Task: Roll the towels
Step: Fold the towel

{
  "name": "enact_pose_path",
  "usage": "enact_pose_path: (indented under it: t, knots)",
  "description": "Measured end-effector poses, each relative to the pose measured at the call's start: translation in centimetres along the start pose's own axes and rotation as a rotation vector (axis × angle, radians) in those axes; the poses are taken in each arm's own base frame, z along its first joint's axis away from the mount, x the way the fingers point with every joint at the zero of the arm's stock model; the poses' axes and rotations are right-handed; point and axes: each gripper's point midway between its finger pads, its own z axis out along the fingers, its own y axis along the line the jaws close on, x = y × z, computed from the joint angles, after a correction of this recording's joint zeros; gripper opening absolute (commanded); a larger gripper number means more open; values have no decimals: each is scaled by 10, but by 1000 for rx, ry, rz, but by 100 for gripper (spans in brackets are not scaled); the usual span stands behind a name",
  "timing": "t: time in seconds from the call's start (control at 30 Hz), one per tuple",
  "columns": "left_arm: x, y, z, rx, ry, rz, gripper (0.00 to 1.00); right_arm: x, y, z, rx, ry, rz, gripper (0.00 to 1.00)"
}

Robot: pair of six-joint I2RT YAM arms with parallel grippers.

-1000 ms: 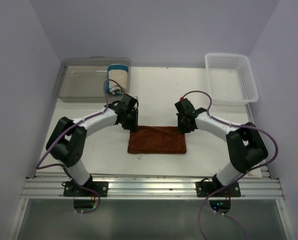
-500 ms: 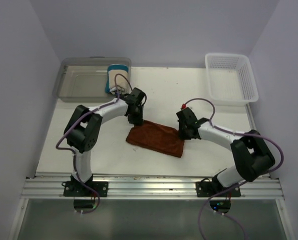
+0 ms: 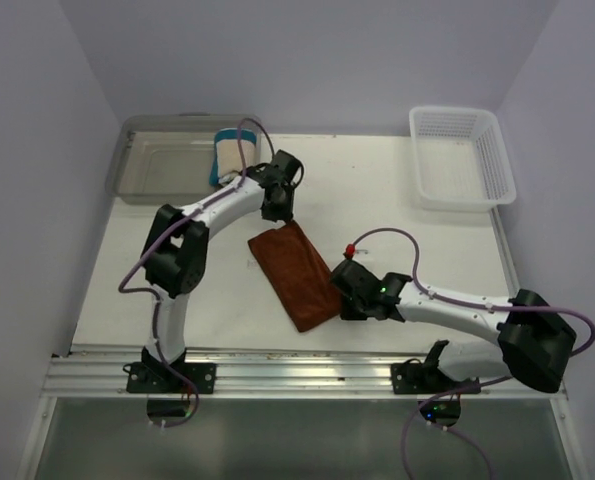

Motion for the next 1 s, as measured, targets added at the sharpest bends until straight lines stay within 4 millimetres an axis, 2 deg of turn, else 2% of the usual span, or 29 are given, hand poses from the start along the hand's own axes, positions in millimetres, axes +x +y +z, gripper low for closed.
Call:
enact_pose_path:
  t: [0.1,0.2,0.3,0.43,0.47,0.53,0.57,0.7,0.83,0.9,1.0]
  knots:
    - [-10,4,-35,9,-61,-5,35,-13,-4,-10,32,-47,-9,12]
    - [-20,2,-67,53,-124,-17,34,-33,5,-19,40,-93,-26,12]
    - [-5,6,-80,69,-118,-21,24,-50,16,-21,45,-129,-48,12]
    - [38,21,-64,42,-30,-18,14,-63,21,-10,71,-129,-76,12]
    - [51,25,-58,30,1,-15,12,-65,20,-6,71,-126,-74,12]
    - [71,33,-50,9,51,-11,0,-70,13,3,72,-121,-55,11]
    - [77,35,-48,3,66,-10,0,-72,9,6,77,-120,-46,11]
    - [85,38,-36,-16,88,-10,0,-73,2,18,90,-111,-33,9]
    - [96,41,-14,-44,132,-4,0,-53,-3,27,86,-70,-48,8]
    - [91,39,-11,-42,125,-5,0,-44,-5,30,84,-55,-49,8]
    - [86,36,-7,-46,131,-4,0,-38,3,30,50,-69,-41,6]
